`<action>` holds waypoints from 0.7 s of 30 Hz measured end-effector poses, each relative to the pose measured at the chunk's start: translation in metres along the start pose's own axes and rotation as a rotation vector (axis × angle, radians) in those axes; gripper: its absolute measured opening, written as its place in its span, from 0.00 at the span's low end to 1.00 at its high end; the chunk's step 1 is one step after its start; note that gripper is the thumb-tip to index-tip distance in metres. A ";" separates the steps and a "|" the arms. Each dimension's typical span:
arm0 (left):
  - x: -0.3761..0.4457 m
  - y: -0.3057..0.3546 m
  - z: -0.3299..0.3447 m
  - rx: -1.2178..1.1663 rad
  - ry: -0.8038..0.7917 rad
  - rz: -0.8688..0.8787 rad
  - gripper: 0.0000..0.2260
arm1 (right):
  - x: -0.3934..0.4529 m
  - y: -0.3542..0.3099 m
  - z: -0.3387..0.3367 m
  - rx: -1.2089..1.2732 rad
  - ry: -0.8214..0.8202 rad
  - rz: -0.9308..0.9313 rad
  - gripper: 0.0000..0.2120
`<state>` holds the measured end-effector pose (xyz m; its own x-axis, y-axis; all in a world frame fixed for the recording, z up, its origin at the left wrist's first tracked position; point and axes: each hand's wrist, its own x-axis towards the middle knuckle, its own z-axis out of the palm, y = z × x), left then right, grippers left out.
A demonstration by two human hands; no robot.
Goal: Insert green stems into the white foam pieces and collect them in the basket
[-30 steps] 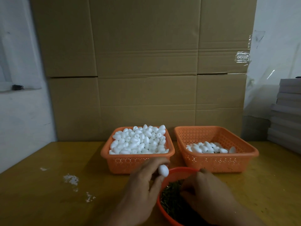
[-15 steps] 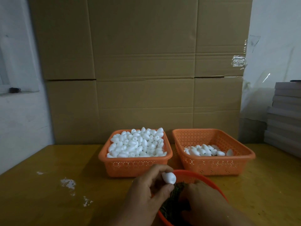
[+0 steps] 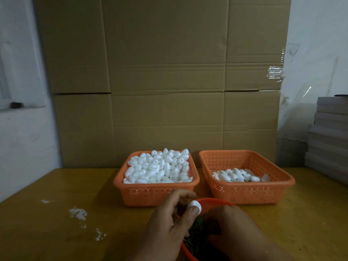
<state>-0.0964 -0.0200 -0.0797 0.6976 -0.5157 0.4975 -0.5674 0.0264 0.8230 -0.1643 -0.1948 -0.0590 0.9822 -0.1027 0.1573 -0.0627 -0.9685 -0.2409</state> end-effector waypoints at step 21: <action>0.003 0.010 -0.006 -0.414 0.006 -0.207 0.13 | -0.009 -0.009 -0.019 0.882 0.232 0.034 0.09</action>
<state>-0.0975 -0.0157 -0.0679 0.7809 -0.5414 0.3115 -0.1938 0.2640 0.9448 -0.1763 -0.1894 -0.0405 0.9160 -0.2635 0.3026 0.1611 -0.4491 -0.8788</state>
